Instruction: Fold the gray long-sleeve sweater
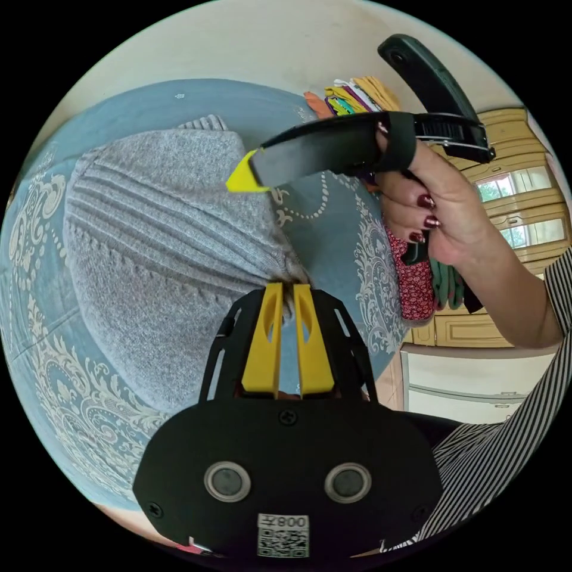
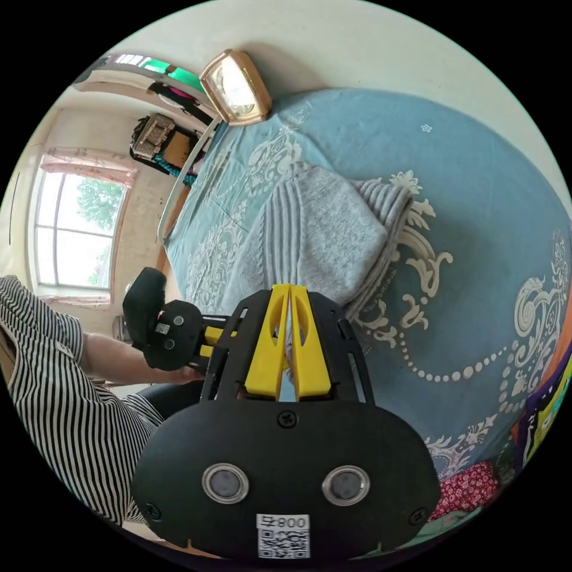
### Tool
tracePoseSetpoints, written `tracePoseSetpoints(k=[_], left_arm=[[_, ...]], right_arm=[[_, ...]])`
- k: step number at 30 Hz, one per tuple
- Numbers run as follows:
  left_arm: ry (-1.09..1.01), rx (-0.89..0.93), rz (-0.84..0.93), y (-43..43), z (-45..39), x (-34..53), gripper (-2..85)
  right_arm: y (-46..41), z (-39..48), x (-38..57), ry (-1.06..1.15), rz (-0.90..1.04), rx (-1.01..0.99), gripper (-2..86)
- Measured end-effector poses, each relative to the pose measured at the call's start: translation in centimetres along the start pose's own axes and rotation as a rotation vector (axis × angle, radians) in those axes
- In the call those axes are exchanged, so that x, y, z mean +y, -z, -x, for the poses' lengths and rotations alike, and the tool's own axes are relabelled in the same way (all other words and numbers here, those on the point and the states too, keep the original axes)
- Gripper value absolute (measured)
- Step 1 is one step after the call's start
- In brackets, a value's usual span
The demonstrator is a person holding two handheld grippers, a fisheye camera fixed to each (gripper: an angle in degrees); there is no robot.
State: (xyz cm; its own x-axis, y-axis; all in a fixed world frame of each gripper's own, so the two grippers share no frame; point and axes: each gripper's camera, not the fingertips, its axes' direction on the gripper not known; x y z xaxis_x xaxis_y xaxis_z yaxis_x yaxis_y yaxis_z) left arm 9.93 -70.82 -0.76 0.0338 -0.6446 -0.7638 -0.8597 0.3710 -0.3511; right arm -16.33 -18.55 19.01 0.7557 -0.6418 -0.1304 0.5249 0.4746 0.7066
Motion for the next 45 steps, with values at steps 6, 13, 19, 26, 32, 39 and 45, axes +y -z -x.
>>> tracePoseSetpoints(k=[6, 13, 19, 26, 32, 39, 45], left_arm=[[0.009, 0.016, -0.069, 3.3, 0.6, 2.2, 2.2], [0.185, -0.078, -0.032, 3.3, 7.9, 5.0, 0.6], [0.187, -0.061, -0.035, 2.8, 9.0, 5.1, 0.1], [0.223, -0.036, -0.071, 1.6, 13.5, 5.7, 0.1], [0.209, -0.035, -0.089, -0.2, 15.5, 6.7, 0.1], [0.2, 0.006, -0.134, -2.6, 18.7, 8.3, 0.0], [0.241, 0.059, -0.137, -3.7, 21.9, 9.5, 0.1]], right_arm=[[-1.3, -1.5, 1.9, -0.066, 0.019, 0.011, 0.0], [0.6, 0.8, 2.5, -0.049, -0.03, 0.057, 0.0], [0.0, 3.9, 1.3, 0.042, -0.028, 0.169, 0.0], [-1.3, 3.4, 1.5, 0.0, -0.011, 0.147, 0.0], [1.3, 3.6, -0.5, -0.031, -0.151, 0.196, 0.0], [-1.7, 0.3, -3.9, -0.102, -0.081, 0.226, 0.0], [0.2, 1.5, -1.2, -0.112, -0.131, 0.171, 0.0]])
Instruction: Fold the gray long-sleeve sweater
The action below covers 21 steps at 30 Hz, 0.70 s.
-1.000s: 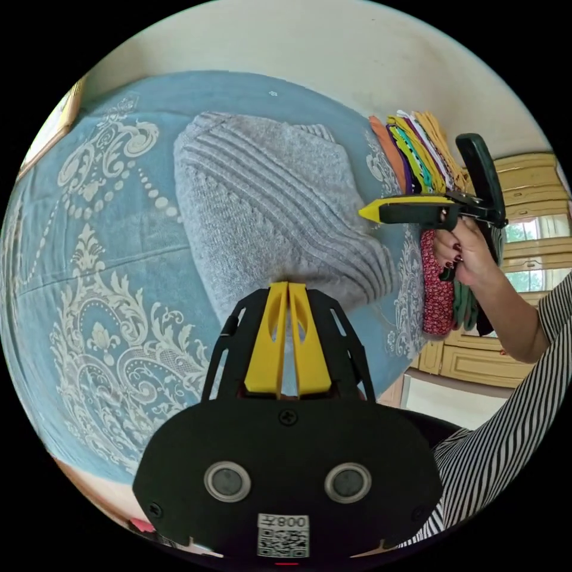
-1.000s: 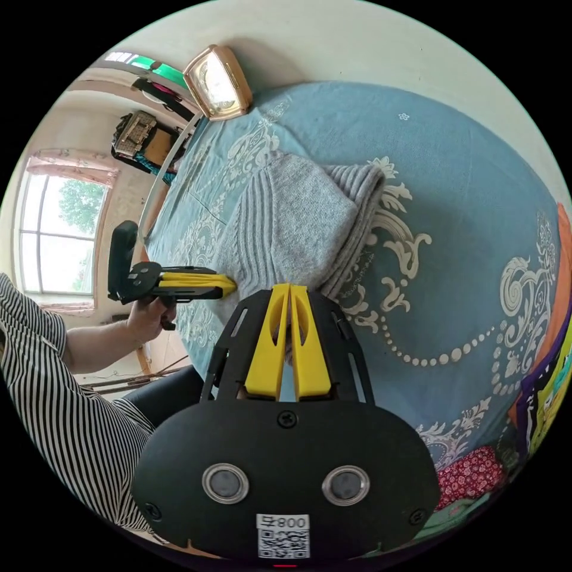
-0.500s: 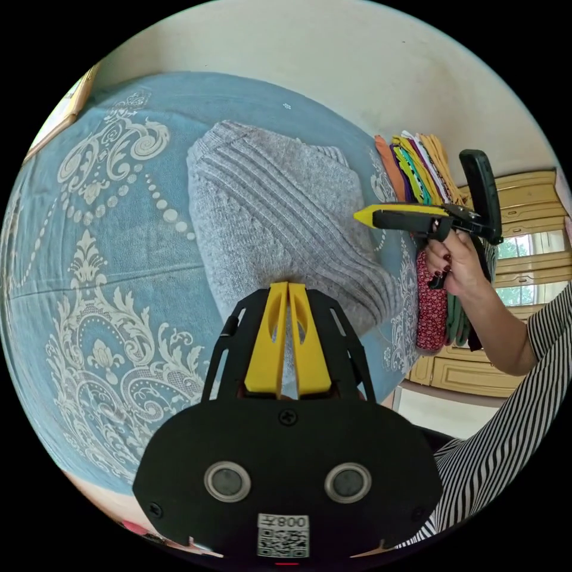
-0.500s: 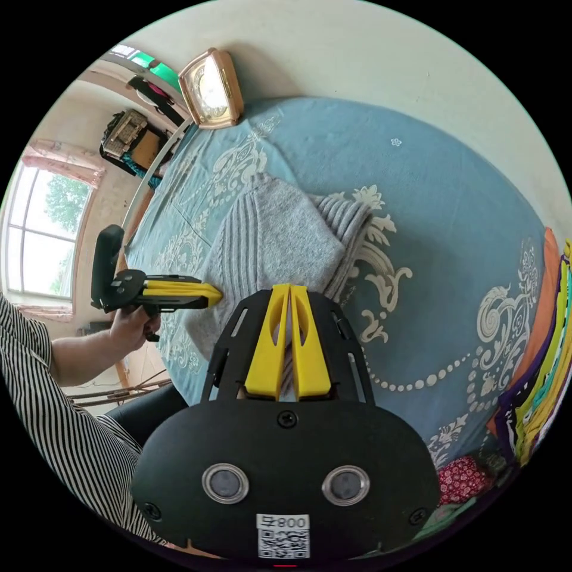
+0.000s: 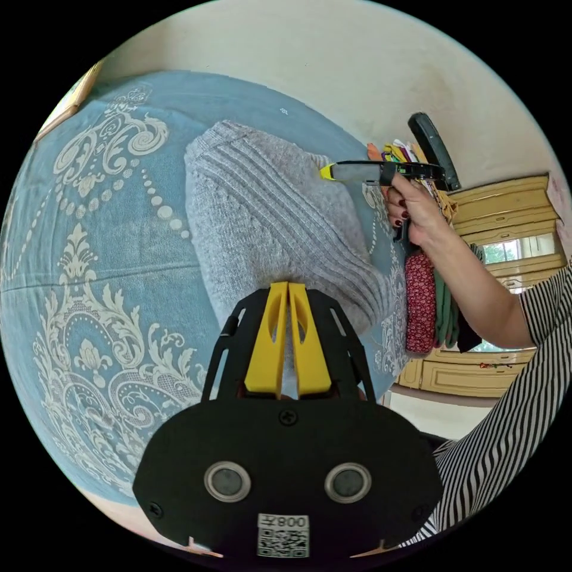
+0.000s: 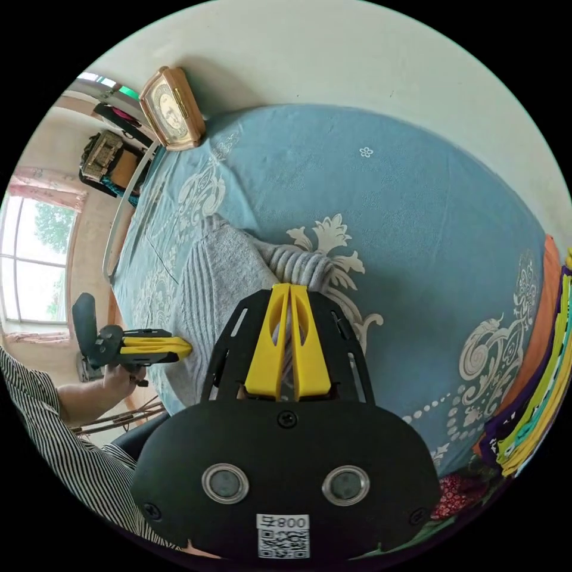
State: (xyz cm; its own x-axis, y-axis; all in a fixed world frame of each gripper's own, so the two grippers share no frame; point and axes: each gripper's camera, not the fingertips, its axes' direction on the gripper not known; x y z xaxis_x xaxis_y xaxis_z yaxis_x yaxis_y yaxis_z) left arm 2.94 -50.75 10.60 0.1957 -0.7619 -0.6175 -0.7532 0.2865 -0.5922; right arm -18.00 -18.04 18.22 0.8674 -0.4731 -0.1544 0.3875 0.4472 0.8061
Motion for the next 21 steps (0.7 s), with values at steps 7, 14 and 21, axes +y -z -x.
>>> tracePoseSetpoints(k=[7, 14, 21], left_arm=[[0.018, 0.045, 0.004, -1.9, 3.3, 1.4, 0.2], [0.056, 0.097, -0.027, -4.0, 8.0, 2.6, 1.3], [0.332, 0.229, -0.082, -4.0, 16.9, 7.3, 12.3]], right_arm=[[-0.4, 5.7, 8.6, 0.146, 0.149, -0.114, 0.1], [-2.0, 2.5, 12.2, 0.021, 0.14, -0.164, 0.9], [0.4, -0.6, 17.6, -0.148, 0.072, -0.235, 9.0]])
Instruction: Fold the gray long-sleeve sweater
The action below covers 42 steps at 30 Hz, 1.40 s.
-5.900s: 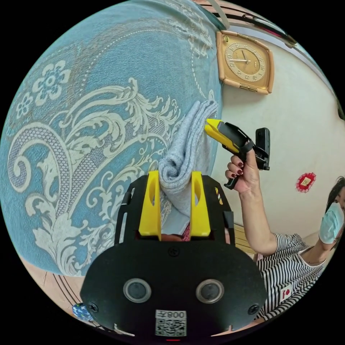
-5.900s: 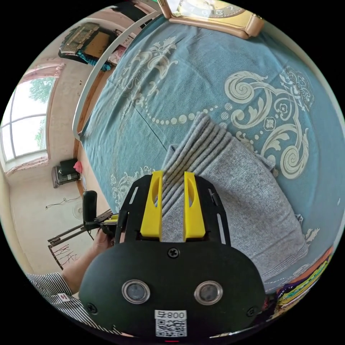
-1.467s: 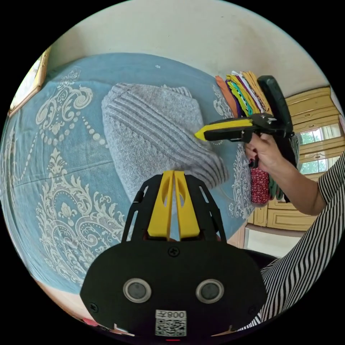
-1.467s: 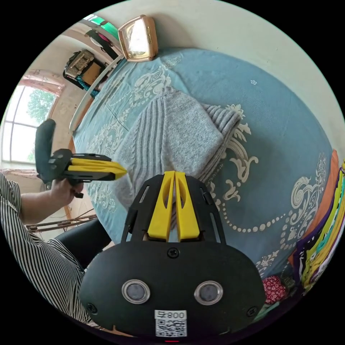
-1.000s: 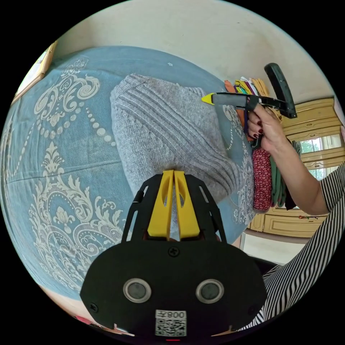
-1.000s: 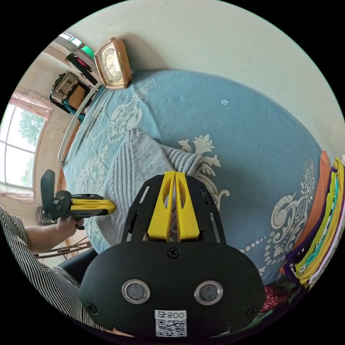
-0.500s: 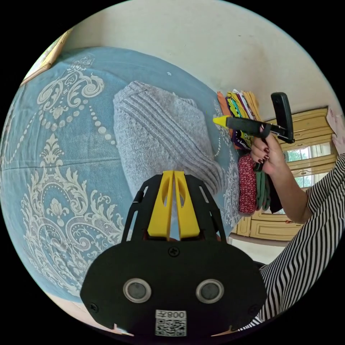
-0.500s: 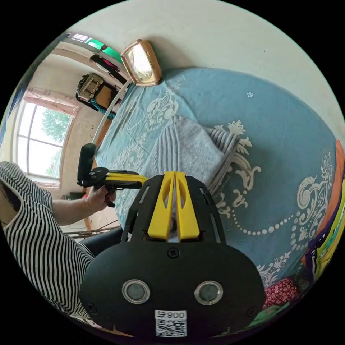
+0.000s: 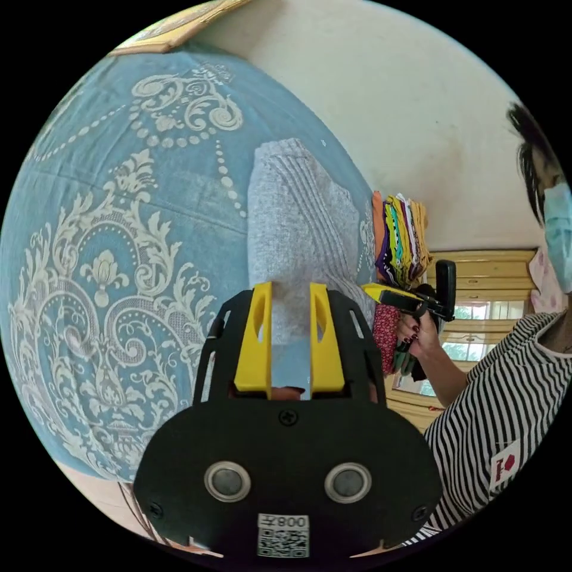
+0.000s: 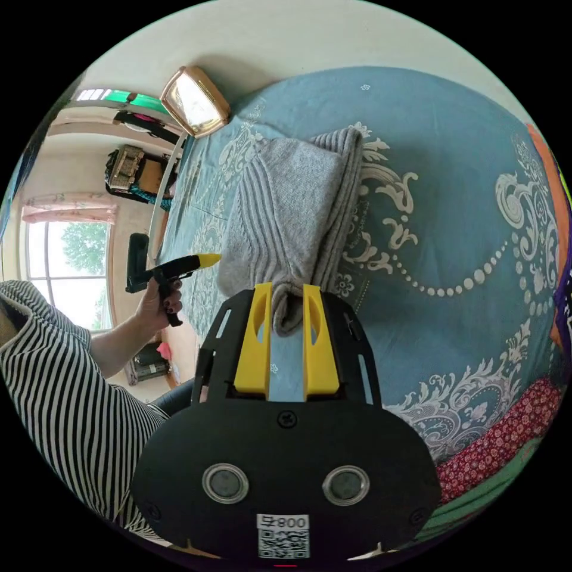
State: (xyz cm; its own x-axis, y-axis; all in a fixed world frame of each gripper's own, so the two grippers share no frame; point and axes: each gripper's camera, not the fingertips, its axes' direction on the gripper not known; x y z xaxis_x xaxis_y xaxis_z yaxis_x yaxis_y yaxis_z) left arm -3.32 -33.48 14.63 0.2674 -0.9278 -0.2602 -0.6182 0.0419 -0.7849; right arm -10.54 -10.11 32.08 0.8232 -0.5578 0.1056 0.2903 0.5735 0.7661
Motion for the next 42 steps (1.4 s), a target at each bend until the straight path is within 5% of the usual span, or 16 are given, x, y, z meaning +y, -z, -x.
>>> tracePoseSetpoints(k=[12, 29, 42], left_arm=[[0.101, 0.446, 0.17, -6.2, 10.6, -1.0, 17.3], [0.077, 0.493, 0.295, -8.9, 13.0, -1.8, 12.8], [0.149, 0.505, 0.222, -3.8, 5.8, 3.1, 11.2]], right_arm=[[-3.0, -10.3, 5.5, -0.287, 0.025, -0.341, 16.3], [-0.3, -16.7, 11.6, -0.323, 0.06, -0.613, 9.3], [10.5, -14.2, 17.6, -0.295, 0.069, -0.581, 7.1]])
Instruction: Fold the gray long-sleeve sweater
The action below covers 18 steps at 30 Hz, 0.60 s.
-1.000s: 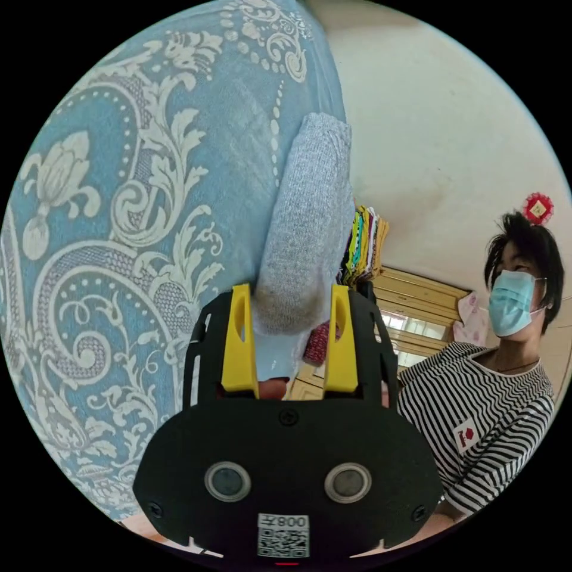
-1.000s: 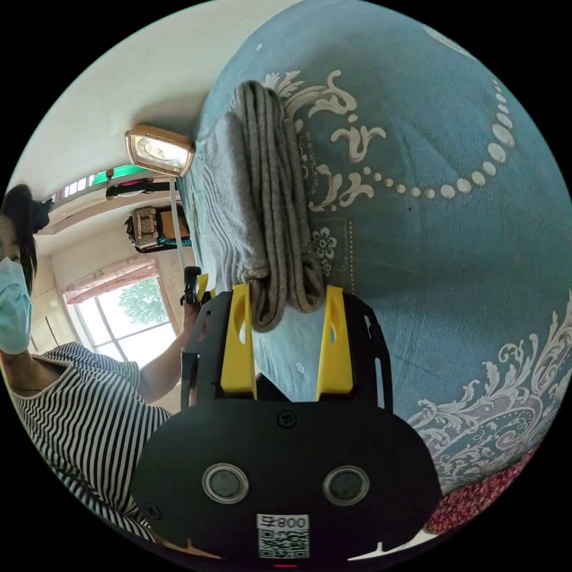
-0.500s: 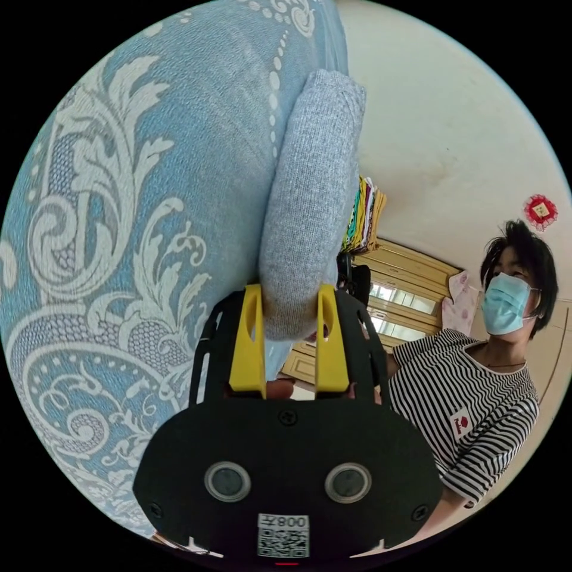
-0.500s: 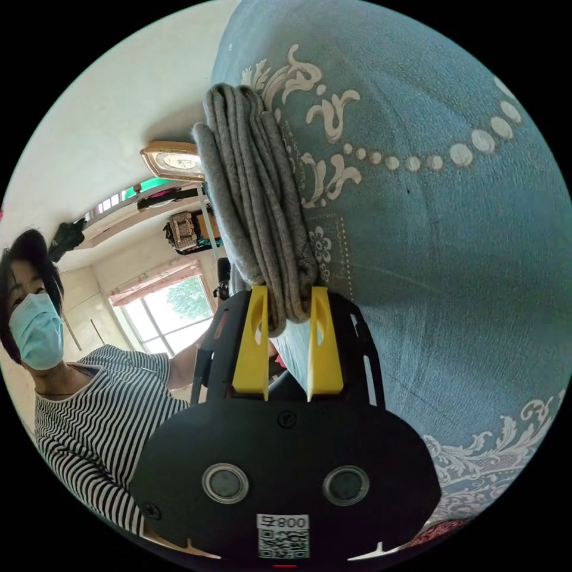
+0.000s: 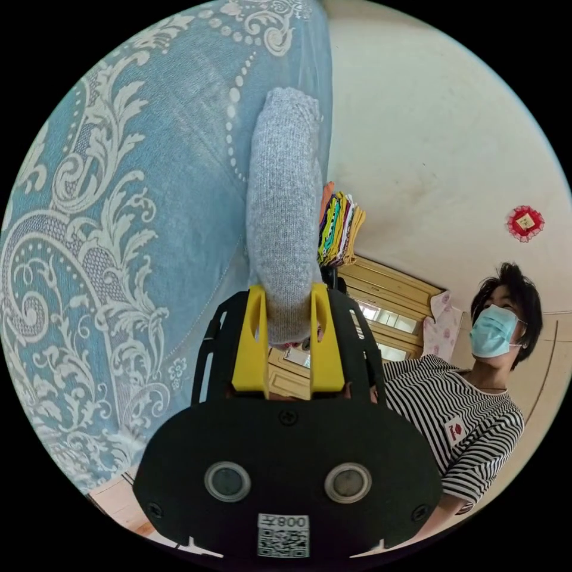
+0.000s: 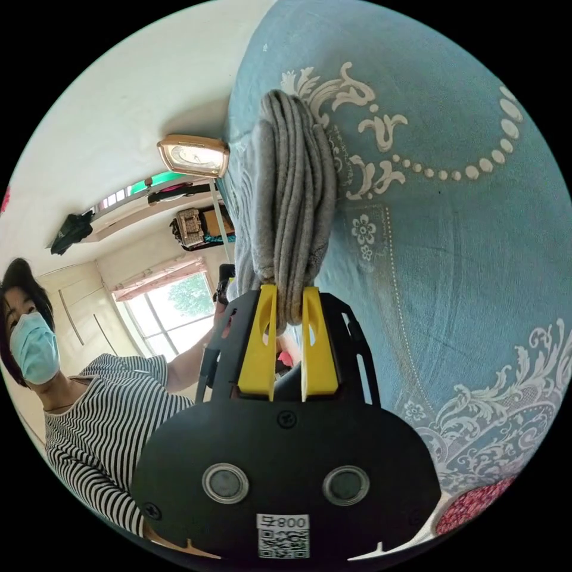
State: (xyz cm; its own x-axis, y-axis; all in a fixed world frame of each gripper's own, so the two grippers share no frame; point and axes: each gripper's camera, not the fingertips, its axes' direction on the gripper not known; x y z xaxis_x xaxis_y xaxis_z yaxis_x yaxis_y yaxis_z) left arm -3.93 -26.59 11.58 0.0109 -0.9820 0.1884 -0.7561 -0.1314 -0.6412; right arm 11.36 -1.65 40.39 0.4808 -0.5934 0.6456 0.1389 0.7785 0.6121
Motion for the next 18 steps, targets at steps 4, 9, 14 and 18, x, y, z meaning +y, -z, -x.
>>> tracePoseSetpoints(k=[4, 9, 14, 18], left_arm=[[0.027, -0.014, 0.052, -0.5, -3.1, 3.7, 11.2], [0.12, 0.013, 0.099, -1.3, -6.2, 10.4, 11.3], [0.186, 0.049, 0.139, -1.9, -9.3, 14.9, 11.2], [0.155, 0.036, 0.2, -2.4, -14.3, 17.0, 11.2]], right_arm=[[2.6, 2.1, 5.8, -0.019, 0.042, -0.008, 7.0], [4.8, 3.4, 13.4, -0.086, 0.066, -0.044, 6.9], [7.8, 5.9, 20.9, -0.146, 0.024, -0.077, 6.8], [10.6, 8.8, 25.1, -0.137, -0.016, -0.067, 6.8]])
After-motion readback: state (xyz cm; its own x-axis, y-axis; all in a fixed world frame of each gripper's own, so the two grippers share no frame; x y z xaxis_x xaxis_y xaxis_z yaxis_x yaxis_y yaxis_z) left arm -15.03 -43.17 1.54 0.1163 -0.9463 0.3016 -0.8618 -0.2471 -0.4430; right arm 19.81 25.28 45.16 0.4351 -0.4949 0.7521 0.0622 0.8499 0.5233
